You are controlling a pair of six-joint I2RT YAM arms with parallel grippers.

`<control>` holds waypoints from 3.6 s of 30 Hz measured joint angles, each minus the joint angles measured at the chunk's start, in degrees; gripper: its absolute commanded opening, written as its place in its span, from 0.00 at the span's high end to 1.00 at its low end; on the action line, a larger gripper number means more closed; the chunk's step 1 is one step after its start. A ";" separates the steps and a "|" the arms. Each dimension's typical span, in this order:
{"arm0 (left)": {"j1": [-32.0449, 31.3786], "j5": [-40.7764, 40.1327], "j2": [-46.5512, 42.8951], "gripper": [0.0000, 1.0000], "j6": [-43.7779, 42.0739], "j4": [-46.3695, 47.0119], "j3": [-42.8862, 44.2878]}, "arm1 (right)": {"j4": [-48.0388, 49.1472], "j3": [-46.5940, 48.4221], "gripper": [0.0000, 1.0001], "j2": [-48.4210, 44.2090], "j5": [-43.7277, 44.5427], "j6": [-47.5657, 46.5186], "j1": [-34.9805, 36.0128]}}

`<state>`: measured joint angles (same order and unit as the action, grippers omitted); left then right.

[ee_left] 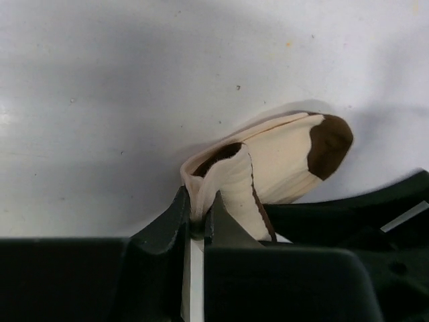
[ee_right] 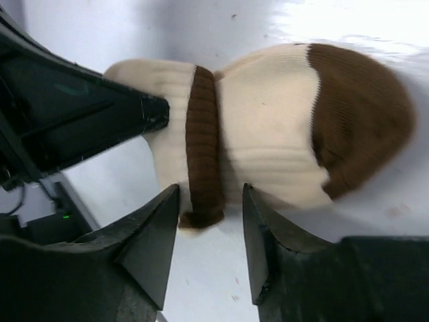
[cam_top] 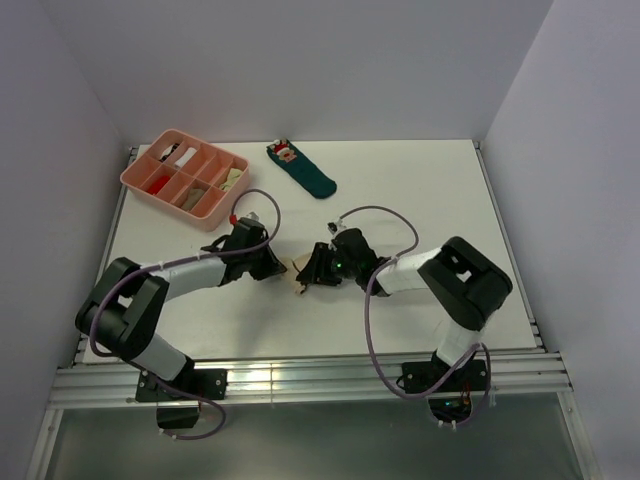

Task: Roll the socks
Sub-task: Roll the sock at the center of the board.

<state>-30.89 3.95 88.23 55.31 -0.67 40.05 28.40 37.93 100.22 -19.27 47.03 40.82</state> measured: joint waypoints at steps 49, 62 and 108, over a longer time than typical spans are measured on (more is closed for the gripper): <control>-8.68 -17.14 20.85 0.69 -7.61 -42.34 38.14 | -10.36 11.78 1.00 6.47 56.72 -31.41 26.08; -7.19 -12.59 10.64 0.15 -3.23 -39.50 31.91 | 0.92 0.00 1.00 -1.27 38.66 -24.33 20.52; -2.84 -3.78 -5.84 0.43 6.08 15.63 -12.35 | 30.40 -5.64 1.00 13.16 -19.37 5.03 -4.70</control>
<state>-33.74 0.16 82.39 61.39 14.96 27.70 58.81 32.29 113.38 -38.63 52.05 36.12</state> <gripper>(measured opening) 0.622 0.176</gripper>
